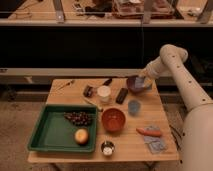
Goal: Wipe purple bowl with sponge
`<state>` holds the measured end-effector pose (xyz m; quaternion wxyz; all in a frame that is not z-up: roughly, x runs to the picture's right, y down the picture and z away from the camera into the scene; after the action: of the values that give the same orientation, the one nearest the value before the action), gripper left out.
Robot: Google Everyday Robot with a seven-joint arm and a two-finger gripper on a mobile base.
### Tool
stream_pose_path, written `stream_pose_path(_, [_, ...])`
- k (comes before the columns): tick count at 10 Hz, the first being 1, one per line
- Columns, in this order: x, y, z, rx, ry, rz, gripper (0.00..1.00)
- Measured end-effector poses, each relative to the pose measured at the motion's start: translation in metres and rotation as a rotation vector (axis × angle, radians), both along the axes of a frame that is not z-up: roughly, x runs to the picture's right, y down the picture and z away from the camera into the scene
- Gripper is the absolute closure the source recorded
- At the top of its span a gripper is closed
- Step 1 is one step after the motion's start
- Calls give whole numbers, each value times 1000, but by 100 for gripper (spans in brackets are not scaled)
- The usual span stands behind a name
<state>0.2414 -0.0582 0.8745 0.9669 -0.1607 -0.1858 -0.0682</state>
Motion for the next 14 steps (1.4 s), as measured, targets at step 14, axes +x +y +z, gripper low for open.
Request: stream_pose_path(14, [-25, -5, 30, 146, 8, -33, 100])
